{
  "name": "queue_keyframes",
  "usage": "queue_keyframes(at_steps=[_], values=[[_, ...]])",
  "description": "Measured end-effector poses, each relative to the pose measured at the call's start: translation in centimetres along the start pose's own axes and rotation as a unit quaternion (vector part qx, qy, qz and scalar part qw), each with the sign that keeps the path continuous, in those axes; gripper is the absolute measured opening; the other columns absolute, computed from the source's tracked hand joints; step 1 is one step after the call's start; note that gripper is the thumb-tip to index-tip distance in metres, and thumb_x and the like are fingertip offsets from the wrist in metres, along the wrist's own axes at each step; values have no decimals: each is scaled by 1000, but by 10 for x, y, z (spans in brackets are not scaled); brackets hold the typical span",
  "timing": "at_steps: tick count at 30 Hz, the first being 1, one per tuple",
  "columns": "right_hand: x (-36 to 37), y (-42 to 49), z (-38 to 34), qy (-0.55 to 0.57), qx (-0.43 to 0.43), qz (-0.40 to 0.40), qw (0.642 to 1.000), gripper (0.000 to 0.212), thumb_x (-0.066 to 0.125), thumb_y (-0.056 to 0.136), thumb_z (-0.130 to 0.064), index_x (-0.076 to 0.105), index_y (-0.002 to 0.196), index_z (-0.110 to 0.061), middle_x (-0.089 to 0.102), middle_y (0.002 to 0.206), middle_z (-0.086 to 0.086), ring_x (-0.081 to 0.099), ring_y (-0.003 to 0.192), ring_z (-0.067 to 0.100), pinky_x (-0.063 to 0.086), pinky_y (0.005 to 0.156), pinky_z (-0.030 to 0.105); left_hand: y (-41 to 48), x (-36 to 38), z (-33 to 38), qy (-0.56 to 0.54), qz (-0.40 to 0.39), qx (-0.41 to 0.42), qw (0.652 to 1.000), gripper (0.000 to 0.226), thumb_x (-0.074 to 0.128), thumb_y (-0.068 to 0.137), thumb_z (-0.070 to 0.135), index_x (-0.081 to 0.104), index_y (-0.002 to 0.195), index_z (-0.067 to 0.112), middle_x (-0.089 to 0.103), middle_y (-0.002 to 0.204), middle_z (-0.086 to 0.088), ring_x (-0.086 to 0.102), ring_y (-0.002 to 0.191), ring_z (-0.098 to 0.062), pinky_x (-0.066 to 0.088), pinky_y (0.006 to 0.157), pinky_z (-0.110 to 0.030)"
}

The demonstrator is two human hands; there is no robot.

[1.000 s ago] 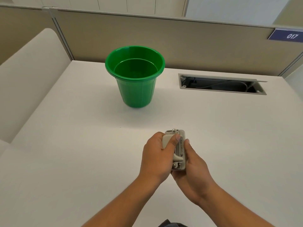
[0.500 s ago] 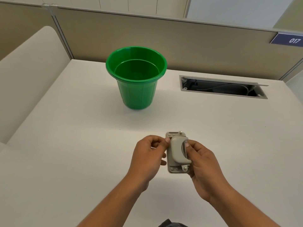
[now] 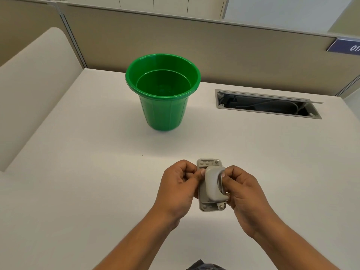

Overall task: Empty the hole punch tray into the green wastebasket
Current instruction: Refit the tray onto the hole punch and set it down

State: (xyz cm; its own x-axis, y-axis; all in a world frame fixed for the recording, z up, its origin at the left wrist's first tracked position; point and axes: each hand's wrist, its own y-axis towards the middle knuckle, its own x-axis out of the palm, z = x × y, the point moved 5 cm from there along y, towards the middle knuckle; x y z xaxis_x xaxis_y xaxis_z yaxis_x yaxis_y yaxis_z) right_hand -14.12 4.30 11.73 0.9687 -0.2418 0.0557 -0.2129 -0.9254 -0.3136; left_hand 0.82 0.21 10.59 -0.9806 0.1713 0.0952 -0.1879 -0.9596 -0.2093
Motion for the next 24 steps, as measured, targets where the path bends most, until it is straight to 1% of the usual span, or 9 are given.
queue_keyframes(at_steps=[4,6,9,11,13,15,18,21,24], values=[[-2,1,0,-2,0,-3,1000,27,58,95,-13,66,69,-15,69,70,6,62,64,19,54,55,27,0,5,-1,11,-6,-3,1000,22,66,89,18,61,84,-3,63,80,-33,57,62,-26,55,57,-39],[-3,1,-2,7,1,-14,1000,21,62,88,-24,67,70,-15,70,74,8,63,65,20,54,56,28,1,4,-1,18,-13,-9,1000,19,67,89,24,66,84,5,69,79,-22,63,61,-21,56,54,-32],[-5,2,-7,25,8,-48,999,19,63,80,-32,69,72,-16,68,73,6,60,61,17,51,52,24,2,3,4,1,-40,-21,999,16,65,90,31,74,86,19,73,80,-8,66,65,-15,57,61,-28],[-7,3,-9,10,8,-67,998,20,63,79,-33,71,75,-15,66,69,2,57,56,12,46,48,20,3,4,7,-41,-54,-36,997,19,61,93,30,77,91,19,77,87,-2,68,72,-13,56,65,-27],[-8,2,-10,-9,5,-80,997,23,64,78,-33,73,79,-12,67,72,4,56,58,13,45,48,20,4,3,11,-66,-50,-42,996,19,62,93,26,78,91,15,78,91,-6,69,75,-14,56,67,-26],[-8,0,-11,-15,4,-85,996,22,64,78,-32,74,81,-12,67,75,6,56,60,16,45,48,23,4,1,14,-78,-35,-43,995,17,64,91,20,77,86,10,77,87,-10,68,73,-17,56,67,-27],[-8,-2,-13,-43,-8,-84,996,17,63,88,-22,74,77,-15,66,71,4,54,56,13,43,48,19,1,1,14,-83,-16,-41,996,16,66,88,15,75,80,5,75,78,-10,66,68,-18,55,64,-26],[-9,-3,-13,-76,-22,-71,994,31,56,96,-7,71,71,-18,64,67,2,52,56,11,42,52,20,-4,2,15,-82,7,-42,996,16,67,88,14,74,76,6,73,73,-9,61,64,-17,53,60,-25],[-10,-3,-16,-91,-24,-66,993,35,55,96,-3,68,67,-18,62,62,-3,50,53,8,40,51,18,-7,2,17,-87,17,-40,995,17,68,87,15,73,72,10,71,70,-7,59,60,-14,51,56,-21]])
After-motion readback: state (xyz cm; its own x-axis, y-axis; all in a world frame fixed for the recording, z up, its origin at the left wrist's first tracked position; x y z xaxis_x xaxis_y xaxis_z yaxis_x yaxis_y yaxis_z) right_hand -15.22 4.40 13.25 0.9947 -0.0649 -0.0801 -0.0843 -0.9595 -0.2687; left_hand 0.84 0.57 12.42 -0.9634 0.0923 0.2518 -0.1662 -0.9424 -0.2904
